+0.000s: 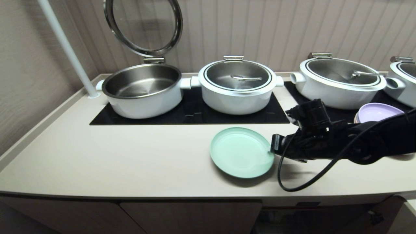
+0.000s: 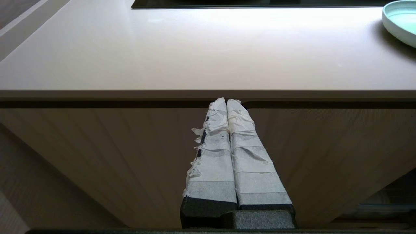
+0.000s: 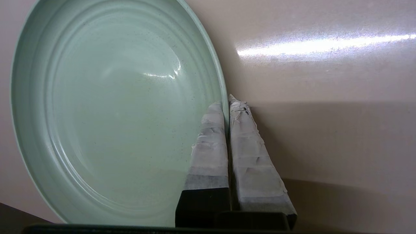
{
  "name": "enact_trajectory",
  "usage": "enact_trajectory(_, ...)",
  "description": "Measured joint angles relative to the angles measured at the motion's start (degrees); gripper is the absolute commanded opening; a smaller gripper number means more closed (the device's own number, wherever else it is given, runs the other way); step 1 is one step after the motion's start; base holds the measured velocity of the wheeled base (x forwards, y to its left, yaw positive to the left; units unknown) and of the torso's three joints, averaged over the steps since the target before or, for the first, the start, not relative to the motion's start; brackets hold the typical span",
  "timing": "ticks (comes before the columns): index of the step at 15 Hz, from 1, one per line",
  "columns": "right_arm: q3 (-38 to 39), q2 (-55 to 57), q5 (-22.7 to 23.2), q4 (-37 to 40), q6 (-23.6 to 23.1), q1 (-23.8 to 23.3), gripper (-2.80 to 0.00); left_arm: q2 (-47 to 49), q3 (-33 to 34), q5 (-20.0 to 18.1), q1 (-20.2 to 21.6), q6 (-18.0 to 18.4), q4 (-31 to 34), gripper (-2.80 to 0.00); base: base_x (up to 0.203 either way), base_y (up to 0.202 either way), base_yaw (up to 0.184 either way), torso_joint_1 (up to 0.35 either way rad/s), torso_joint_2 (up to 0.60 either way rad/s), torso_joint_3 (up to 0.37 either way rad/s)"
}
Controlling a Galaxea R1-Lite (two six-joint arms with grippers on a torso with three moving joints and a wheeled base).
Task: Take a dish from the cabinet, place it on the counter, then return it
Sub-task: Place it on the table
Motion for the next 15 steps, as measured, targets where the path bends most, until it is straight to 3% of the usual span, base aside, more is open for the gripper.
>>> enact_trajectory(7,0.0,0.0,0.0,0.0,-0.1,0.0,-2.8,0.0,0.0,0.0,0.0,0.0,0.0,-2.8,0.0,0.0,0.0,0.0,0.0,0.0)
enact_trajectory(8,0.0,0.0,0.0,0.0,-0.1,0.0,0.0,0.0,0.0,0.0,0.0,0.0,0.0,-2.8,0.0,0.0,0.0,0.0,0.0,0.0)
enact_trajectory(15,-0.3,0.0,-2.5,-0.3,0.1,0.1,0.0,0.0,0.0,0.0,0.0,0.0,0.0,-2.8,0.0,0.0,0.0,0.0,0.0,0.0)
